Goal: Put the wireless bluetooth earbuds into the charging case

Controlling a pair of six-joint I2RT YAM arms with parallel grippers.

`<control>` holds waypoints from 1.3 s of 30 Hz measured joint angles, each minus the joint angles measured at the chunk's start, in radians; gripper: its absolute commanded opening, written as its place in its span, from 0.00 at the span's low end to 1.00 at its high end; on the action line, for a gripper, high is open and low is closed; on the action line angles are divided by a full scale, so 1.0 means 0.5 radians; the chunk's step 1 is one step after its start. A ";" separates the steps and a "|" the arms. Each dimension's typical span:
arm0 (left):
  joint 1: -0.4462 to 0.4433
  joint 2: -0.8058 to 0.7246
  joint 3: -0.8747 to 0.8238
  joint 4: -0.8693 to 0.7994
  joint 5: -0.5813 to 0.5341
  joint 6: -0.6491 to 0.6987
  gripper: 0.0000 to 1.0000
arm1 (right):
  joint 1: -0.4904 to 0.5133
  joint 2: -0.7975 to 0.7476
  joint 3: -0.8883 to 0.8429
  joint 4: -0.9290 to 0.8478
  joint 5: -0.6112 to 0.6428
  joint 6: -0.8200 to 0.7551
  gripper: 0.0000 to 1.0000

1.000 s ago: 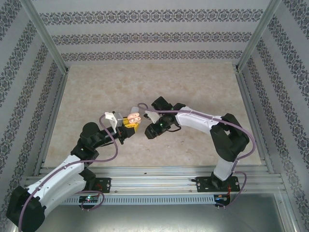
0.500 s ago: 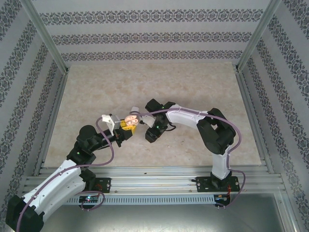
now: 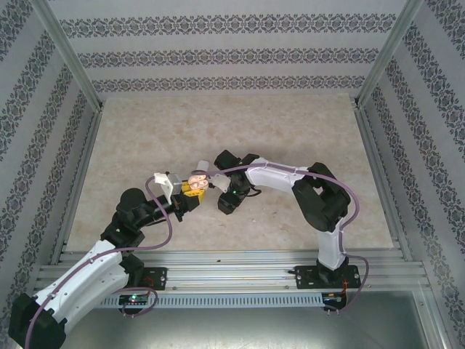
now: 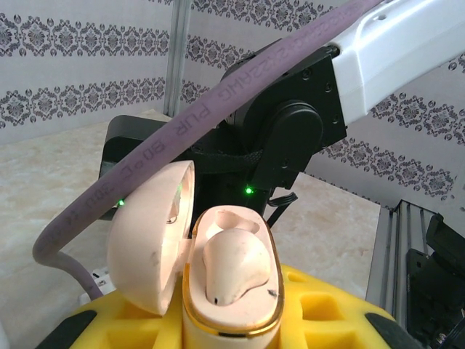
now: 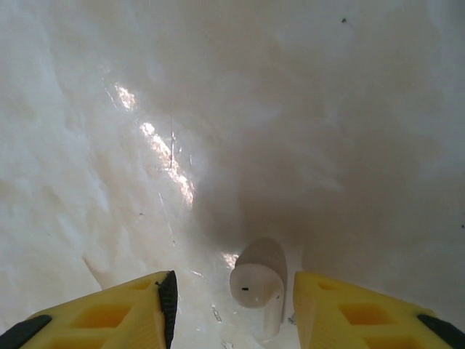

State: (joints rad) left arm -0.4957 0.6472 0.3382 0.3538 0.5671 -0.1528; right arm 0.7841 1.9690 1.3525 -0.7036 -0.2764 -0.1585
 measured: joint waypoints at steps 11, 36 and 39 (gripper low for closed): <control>0.000 -0.001 -0.001 -0.008 0.000 0.000 0.12 | 0.021 0.074 0.033 -0.009 0.076 -0.012 0.41; 0.000 0.011 -0.001 -0.008 0.000 0.000 0.12 | 0.064 0.074 0.039 -0.025 0.228 -0.012 0.39; 0.000 0.024 -0.002 -0.008 0.000 0.000 0.12 | 0.064 0.074 0.040 -0.029 0.232 -0.012 0.38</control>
State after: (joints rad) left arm -0.4957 0.6590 0.3374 0.3500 0.5671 -0.1528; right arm 0.8162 2.0060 1.3727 -0.7181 -0.1604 -0.1646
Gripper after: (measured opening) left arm 0.244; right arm 0.387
